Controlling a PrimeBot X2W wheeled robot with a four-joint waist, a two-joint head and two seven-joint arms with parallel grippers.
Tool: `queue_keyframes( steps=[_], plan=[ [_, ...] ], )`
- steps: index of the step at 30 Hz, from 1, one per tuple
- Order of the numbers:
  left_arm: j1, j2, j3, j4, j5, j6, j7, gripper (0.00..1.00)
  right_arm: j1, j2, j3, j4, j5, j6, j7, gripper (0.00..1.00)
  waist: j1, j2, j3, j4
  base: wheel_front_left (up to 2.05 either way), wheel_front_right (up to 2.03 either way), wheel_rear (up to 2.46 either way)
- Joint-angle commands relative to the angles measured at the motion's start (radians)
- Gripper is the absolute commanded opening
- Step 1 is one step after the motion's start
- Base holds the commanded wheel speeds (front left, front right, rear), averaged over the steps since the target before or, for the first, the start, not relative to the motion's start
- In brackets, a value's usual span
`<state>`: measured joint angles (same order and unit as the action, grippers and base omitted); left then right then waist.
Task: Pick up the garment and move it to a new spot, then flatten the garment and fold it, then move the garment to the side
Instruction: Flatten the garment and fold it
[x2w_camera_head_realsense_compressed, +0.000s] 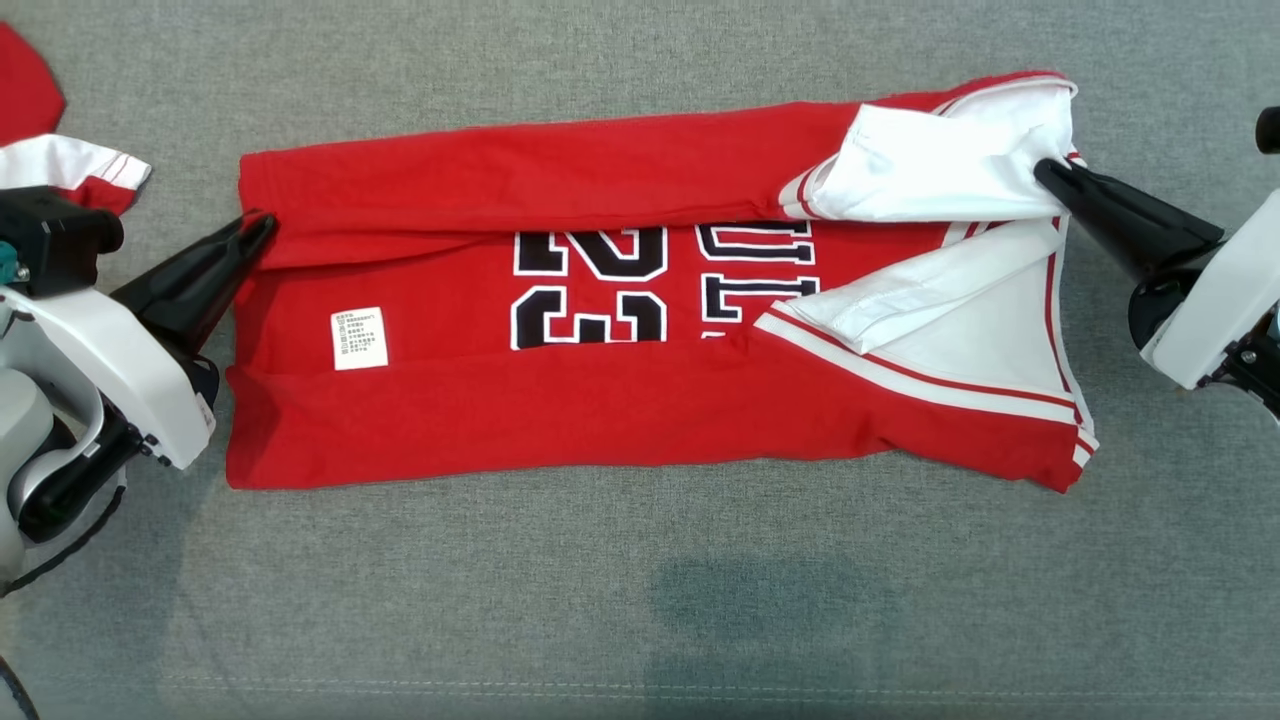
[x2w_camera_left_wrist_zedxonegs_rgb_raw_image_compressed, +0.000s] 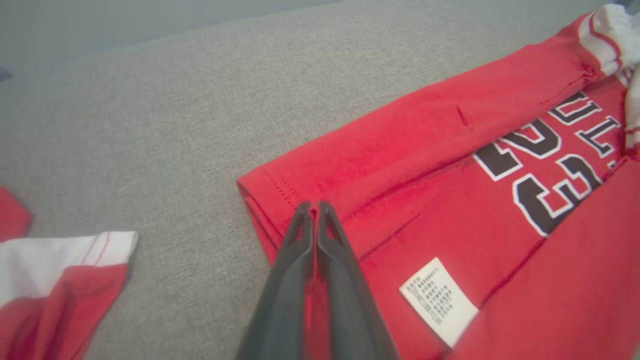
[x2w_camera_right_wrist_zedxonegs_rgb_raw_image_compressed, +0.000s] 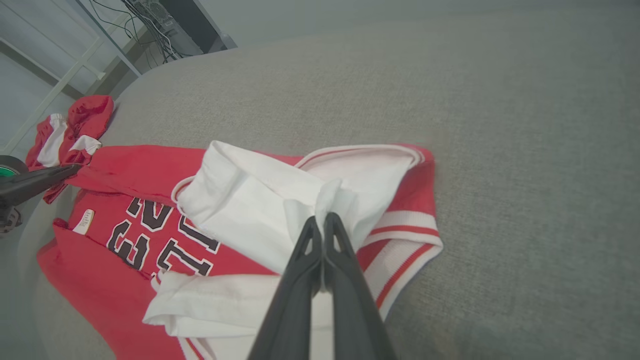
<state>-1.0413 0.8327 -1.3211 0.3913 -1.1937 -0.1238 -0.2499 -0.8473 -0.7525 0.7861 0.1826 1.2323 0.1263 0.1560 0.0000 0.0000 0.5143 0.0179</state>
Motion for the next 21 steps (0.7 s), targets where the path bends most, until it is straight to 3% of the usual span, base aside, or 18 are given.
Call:
queue_keyframes(
  steps=[1,16,17,18,19,21],
  plan=[
    [0.008,0.047,0.041,-0.002,-0.009,-0.007,-0.008,0.0,0.05,-0.03,0.001,-0.026,0.013,0.004,-0.015,0.0,0.0,0.0,-0.01,0.0,0.0,0.0,0.0],
    [0.083,0.045,0.041,-0.023,-0.005,-0.007,-0.005,0.02,0.131,-0.046,0.039,-0.038,0.066,0.004,-0.009,0.0,0.0,0.0,-0.052,-0.012,0.0,0.0,0.0],
    [0.085,0.044,0.041,-0.019,-0.005,-0.007,-0.005,0.38,0.134,-0.048,0.042,-0.029,0.069,0.004,-0.001,0.2,0.0,0.0,-0.053,-0.012,0.0,0.0,0.0],
    [0.087,0.041,0.041,-0.014,-0.007,-0.007,-0.005,1.0,0.139,-0.048,0.041,-0.022,0.075,0.004,0.001,0.71,0.0,0.0,-0.055,-0.012,0.0,0.0,0.0],
    [0.09,0.035,0.041,0.002,-0.009,-0.007,-0.006,1.0,0.147,-0.048,0.036,-0.013,0.083,0.004,-0.003,1.0,0.0,0.0,-0.065,-0.011,0.0,0.0,0.0],
    [0.094,0.028,0.041,0.019,-0.016,-0.007,-0.008,1.0,0.157,-0.05,0.024,-0.006,0.088,0.004,-0.023,1.0,0.0,0.0,-0.08,-0.011,0.0,0.0,0.0]
  ],
)
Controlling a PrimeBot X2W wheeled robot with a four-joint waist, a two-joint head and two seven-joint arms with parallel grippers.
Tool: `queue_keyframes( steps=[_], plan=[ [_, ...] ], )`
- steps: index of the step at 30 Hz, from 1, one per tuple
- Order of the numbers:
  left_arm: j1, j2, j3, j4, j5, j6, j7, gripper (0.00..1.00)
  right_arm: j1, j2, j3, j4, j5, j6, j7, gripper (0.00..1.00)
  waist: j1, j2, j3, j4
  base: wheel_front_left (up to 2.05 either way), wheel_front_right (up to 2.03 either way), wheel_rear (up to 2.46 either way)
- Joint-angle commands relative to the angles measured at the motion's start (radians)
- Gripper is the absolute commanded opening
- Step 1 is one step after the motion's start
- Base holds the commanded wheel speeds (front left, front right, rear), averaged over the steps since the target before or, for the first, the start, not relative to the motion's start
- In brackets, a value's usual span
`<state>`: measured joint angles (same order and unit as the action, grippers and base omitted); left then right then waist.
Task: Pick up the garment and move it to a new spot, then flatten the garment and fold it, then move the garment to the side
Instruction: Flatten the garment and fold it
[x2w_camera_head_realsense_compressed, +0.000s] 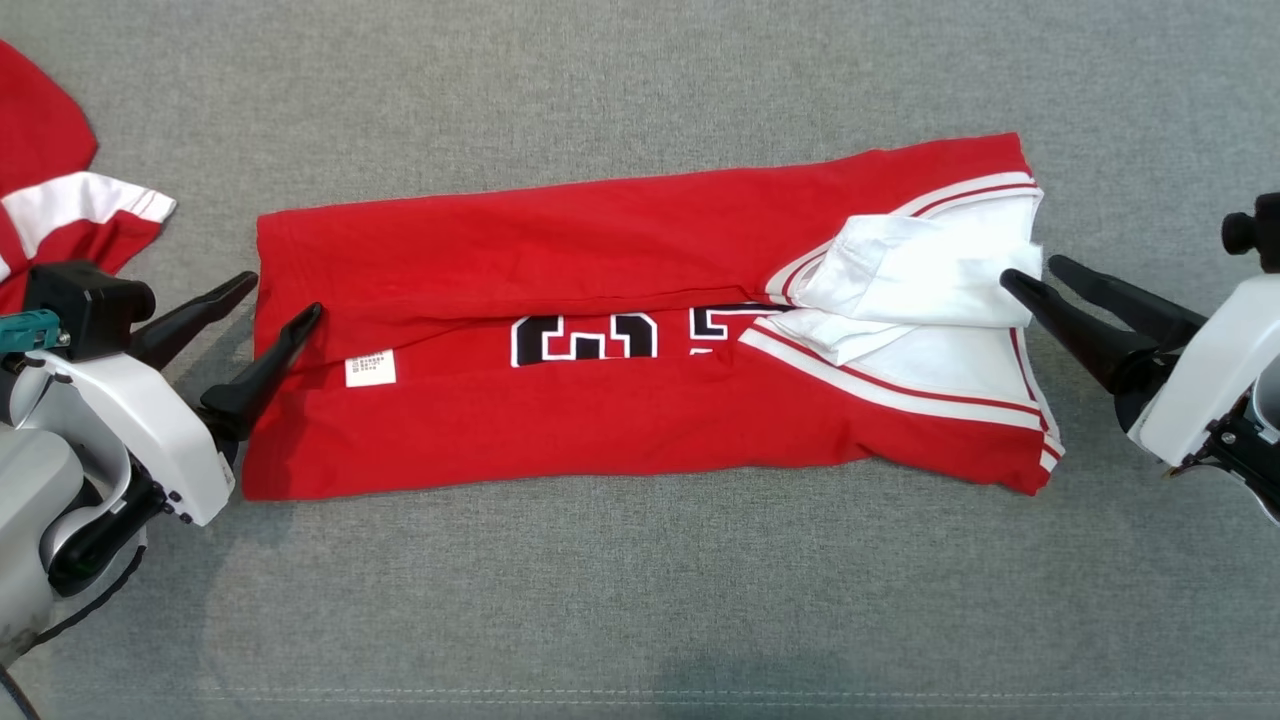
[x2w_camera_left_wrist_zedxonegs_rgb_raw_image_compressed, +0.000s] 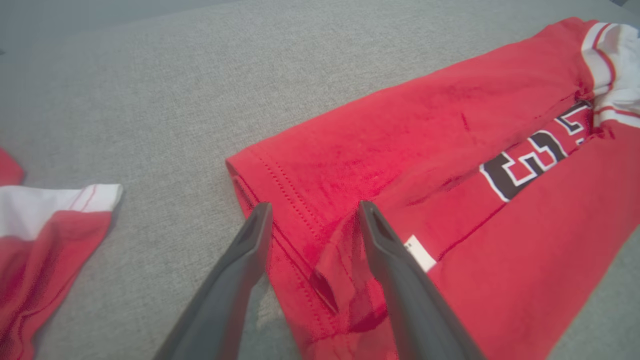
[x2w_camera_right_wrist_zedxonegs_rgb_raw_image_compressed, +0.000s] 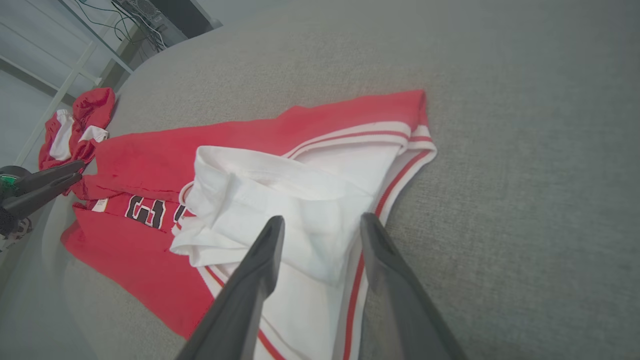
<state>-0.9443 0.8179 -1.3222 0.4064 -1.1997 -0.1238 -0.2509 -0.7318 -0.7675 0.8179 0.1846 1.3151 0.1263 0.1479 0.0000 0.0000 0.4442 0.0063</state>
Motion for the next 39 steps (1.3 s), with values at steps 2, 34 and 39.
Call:
queue_keyframes(
  steps=[2,34,39],
  plan=[
    [0.006,0.033,0.042,0.02,-0.019,-0.007,-0.009,1.0,0.054,-0.037,-0.017,-0.002,0.007,0.004,-0.038,1.0,0.0,0.0,-0.029,0.001,0.0,0.0,0.0],
    [0.668,-0.382,0.922,-0.055,0.513,0.035,-0.011,1.0,0.237,0.208,-0.033,0.319,-0.154,0.004,-0.375,1.0,0.0,0.0,-0.321,0.039,0.0,0.0,0.0],
    [0.756,-0.476,1.042,-0.123,0.614,0.052,-0.011,1.0,0.242,0.263,-0.068,0.387,-0.189,0.004,-0.398,1.0,0.0,0.0,-0.324,0.047,0.0,0.0,0.0]
  ],
)
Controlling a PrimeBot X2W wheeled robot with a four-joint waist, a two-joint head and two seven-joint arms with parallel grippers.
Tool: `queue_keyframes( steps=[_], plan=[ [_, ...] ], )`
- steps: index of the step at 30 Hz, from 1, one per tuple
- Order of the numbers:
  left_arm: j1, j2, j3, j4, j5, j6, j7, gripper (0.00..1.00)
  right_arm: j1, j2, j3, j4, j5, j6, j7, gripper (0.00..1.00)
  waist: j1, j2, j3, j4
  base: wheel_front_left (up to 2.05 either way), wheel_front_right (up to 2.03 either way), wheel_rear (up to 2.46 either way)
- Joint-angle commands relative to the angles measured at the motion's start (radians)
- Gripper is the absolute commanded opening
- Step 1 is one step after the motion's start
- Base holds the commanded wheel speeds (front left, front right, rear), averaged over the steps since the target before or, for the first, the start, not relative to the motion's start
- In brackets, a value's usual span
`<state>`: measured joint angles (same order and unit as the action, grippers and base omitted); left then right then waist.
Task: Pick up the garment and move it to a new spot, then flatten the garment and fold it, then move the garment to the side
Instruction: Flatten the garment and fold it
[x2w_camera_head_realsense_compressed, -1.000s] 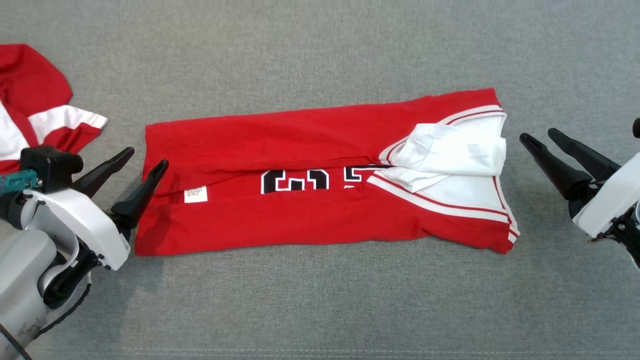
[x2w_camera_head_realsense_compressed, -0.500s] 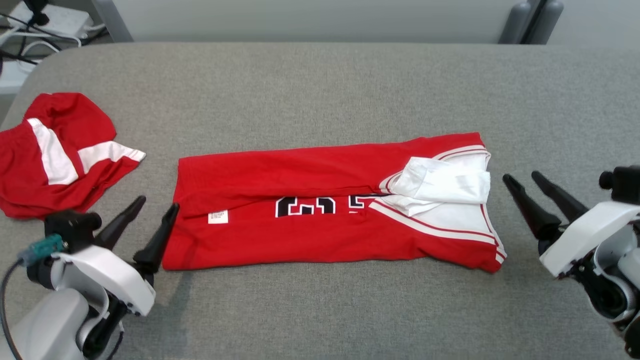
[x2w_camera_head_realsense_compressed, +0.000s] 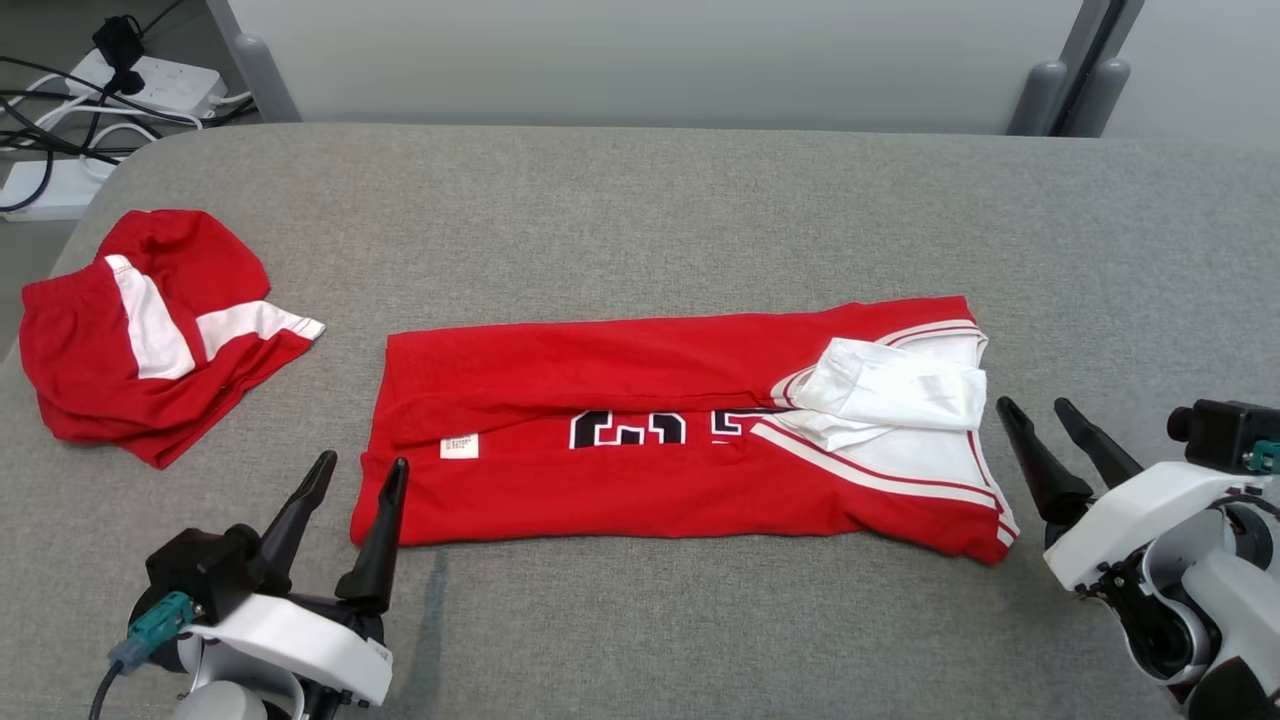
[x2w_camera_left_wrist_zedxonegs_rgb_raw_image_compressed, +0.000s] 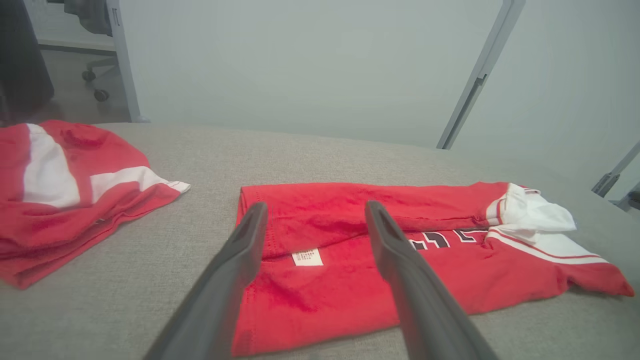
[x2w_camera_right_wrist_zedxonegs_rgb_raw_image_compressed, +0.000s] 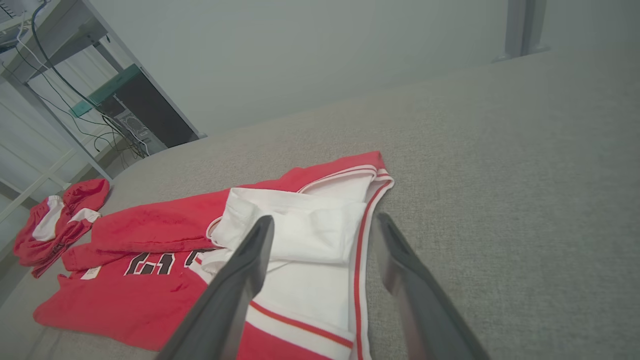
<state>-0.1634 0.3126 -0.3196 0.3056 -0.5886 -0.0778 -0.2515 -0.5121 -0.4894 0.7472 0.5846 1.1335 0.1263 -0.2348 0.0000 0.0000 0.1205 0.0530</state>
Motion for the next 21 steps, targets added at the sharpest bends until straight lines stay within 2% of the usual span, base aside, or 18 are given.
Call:
queue_keyframes(
  steps=[1,8,13,21],
  plan=[
    [-0.01,0.015,0.057,-0.033,0.028,0.006,-0.01,1.0,0.023,-0.005,-0.006,0.002,-0.015,0.004,-0.018,1.0,0.0,0.0,0.0,0.002,0.0,0.0,0.0],
    [0.036,-0.065,0.163,-0.061,0.141,-0.014,-0.01,1.0,0.021,0.06,-0.097,0.099,-0.06,0.004,-0.026,1.0,0.0,0.0,0.013,0.027,0.0,0.0,0.0],
    [0.033,-0.096,0.176,-0.046,0.184,-0.039,-0.01,1.0,0.015,0.098,-0.143,0.153,-0.064,0.004,-0.027,1.0,0.0,0.0,0.033,0.055,0.0,0.0,0.0],
    [0.009,-0.112,0.167,-0.035,0.212,-0.052,-0.01,1.0,-0.023,0.122,-0.138,0.235,-0.046,0.004,-0.026,1.0,0.0,0.0,0.06,0.104,0.0,0.0,0.0]
  ],
)
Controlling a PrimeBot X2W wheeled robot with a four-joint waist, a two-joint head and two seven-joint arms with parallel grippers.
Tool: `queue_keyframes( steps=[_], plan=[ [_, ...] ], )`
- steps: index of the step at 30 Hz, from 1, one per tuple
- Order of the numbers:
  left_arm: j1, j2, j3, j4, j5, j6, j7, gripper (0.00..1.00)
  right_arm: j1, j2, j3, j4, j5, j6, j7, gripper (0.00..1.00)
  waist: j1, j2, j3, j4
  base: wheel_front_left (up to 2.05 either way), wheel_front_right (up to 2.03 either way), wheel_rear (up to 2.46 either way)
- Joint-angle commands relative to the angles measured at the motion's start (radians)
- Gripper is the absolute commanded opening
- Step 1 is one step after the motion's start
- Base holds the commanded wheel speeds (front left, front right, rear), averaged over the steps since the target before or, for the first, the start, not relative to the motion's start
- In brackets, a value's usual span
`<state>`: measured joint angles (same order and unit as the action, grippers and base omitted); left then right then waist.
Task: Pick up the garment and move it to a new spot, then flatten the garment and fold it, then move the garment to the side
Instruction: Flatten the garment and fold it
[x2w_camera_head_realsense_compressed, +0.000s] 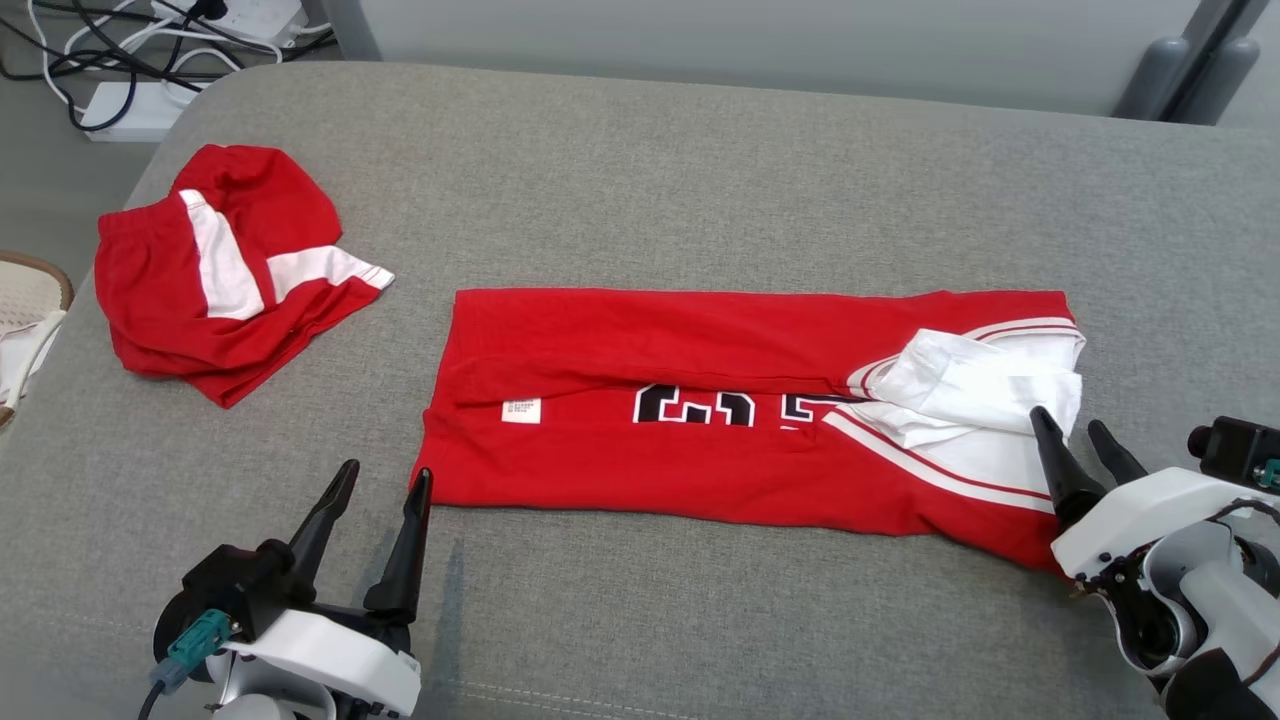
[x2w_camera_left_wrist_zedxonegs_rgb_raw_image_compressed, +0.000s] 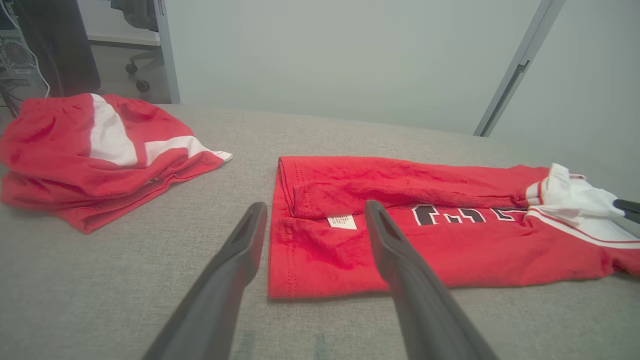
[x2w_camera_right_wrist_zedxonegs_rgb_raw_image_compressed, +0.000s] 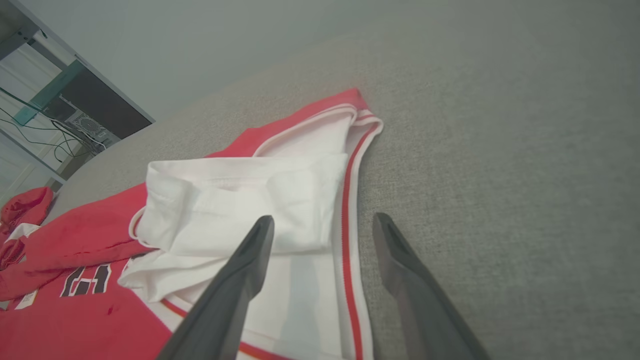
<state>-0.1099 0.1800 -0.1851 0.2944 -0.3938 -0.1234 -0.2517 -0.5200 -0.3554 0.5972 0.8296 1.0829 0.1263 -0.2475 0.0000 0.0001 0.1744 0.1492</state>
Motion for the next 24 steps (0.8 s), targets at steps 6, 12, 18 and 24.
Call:
queue_keyframes(
  steps=[6,12,18,24],
  plan=[
    [-0.046,0.022,0.0,-0.042,0.023,-0.007,-0.01,1.0,-0.039,-0.006,0.008,0.039,0.032,0.004,-0.011,1.0,0.0,-0.0001,0.021,0.034,0.0,0.0,0.0],
    [-0.049,0.026,-0.028,-0.049,0.007,-0.007,-0.01,1.0,-0.048,0.006,0.028,0.077,0.048,0.004,0.014,1.0,0.0,-0.0001,0.031,0.047,0.0,0.0,0.0],
    [-0.053,0.03,-0.038,-0.052,-0.005,-0.007,-0.01,1.0,-0.055,0.012,0.066,0.063,0.058,0.004,0.048,0.14,0.0,-0.0001,0.036,0.047,0.0,0.0,0.0],
    [-0.061,0.03,-0.049,-0.05,-0.019,-0.007,-0.01,1.0,-0.061,-0.016,0.079,0.067,0.079,0.004,0.053,0.0,0.0,-0.0001,0.042,0.048,0.0,0.0,0.0]
  ],
)
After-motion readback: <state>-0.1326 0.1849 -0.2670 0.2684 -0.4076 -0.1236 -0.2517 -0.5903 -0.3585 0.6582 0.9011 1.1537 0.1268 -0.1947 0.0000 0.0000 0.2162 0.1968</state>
